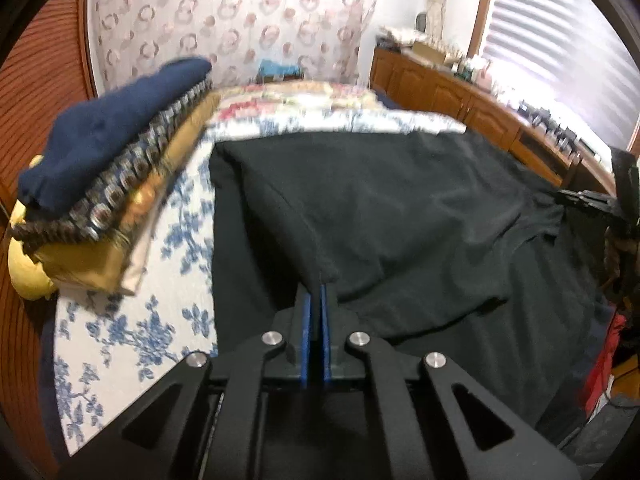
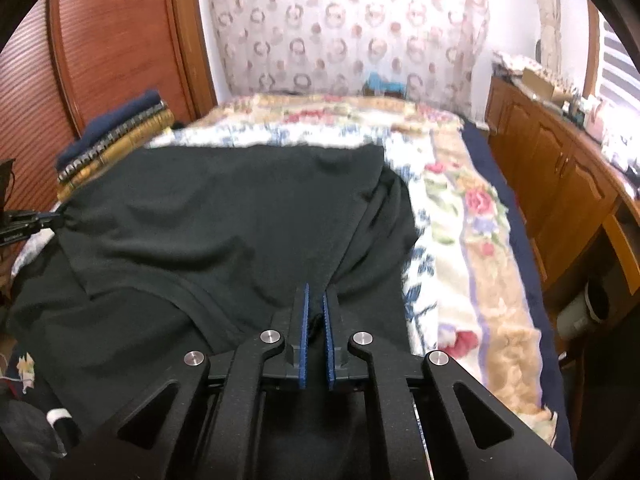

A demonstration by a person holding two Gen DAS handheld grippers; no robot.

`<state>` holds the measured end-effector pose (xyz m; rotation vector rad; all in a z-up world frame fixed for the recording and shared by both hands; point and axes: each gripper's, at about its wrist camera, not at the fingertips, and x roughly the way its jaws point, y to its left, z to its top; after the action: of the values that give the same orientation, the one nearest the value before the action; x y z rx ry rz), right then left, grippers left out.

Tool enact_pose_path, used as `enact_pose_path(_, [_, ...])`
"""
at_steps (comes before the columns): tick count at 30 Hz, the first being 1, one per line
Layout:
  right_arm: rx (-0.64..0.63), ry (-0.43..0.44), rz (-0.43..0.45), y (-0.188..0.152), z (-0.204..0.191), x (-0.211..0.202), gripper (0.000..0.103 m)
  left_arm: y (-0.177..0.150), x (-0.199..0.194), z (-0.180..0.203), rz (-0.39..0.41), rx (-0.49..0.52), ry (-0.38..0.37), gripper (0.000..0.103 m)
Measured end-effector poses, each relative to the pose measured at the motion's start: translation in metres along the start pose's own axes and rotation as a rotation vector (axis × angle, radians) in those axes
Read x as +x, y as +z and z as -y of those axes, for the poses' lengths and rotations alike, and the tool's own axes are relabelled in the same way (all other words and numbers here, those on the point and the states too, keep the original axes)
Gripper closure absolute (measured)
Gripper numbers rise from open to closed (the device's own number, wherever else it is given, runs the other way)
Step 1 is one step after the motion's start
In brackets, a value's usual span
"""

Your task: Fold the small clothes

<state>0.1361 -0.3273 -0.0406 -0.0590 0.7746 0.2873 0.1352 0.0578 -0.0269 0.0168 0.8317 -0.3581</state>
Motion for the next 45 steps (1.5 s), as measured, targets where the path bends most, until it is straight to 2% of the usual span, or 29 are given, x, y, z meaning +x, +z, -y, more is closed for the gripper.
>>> enact_pose_path(5, [-0.017,-0.005,0.059,0.013,-0.01,-0.021,0.1,0.012,-0.034,0.001,0.077,-0.009,-0.038,0.103])
enact_pose_path(8, [-0.025,-0.013,0.046,0.017,-0.012,-0.022,0.1,0.014,-0.043,0.005,0.098,0.017,-0.02,0.102])
enact_pose_path(10, [-0.02,-0.023,0.017,0.016,-0.011,-0.015,0.097,0.014,-0.041,0.003,0.094,0.013,-0.019,0.102])
enact_pose_path(11, [-0.011,-0.028,-0.005,0.015,-0.009,-0.009,0.089,0.013,-0.037,0.001,0.087,0.005,-0.018,0.102])
enact_pose_path(13, [0.009,-0.056,-0.033,0.012,-0.004,-0.002,0.08,0.011,-0.03,-0.005,0.069,-0.008,-0.01,0.102])
enact_pose_path(18, [0.02,-0.035,-0.028,0.006,-0.002,-0.003,0.078,0.004,-0.019,-0.01,0.047,-0.026,-0.006,0.102])
enact_pose_path(26, [-0.062,-0.01,-0.022,0.009,-0.028,0.004,0.077,-0.002,-0.008,-0.008,0.024,-0.018,-0.003,0.102])
enact_pose_path(31, [-0.06,-0.028,-0.043,0.006,-0.028,0.012,0.077,-0.004,-0.003,-0.01,0.013,-0.021,-0.005,0.102])
enact_pose_path(33, [-0.072,-0.042,-0.049,0.007,-0.029,0.013,0.08,-0.005,-0.002,-0.01,0.009,-0.023,-0.005,0.102])
enact_pose_path(34, [-0.075,-0.044,-0.05,0.007,-0.029,0.014,0.094,-0.005,-0.001,-0.01,0.007,-0.022,-0.005,0.102])
enact_pose_path(36, [-0.089,-0.046,-0.044,0.008,-0.03,0.013,0.099,-0.005,-0.001,-0.008,0.009,-0.012,-0.002,0.102])
enact_pose_path(40, [-0.078,-0.045,0.043,0.018,-0.03,-0.011,0.103,0.001,-0.018,-0.003,0.061,-0.008,-0.02,0.103])
enact_pose_path(45, [-0.063,-0.031,0.141,0.034,-0.031,-0.053,0.103,0.017,-0.059,0.004,0.159,-0.008,-0.044,0.103])
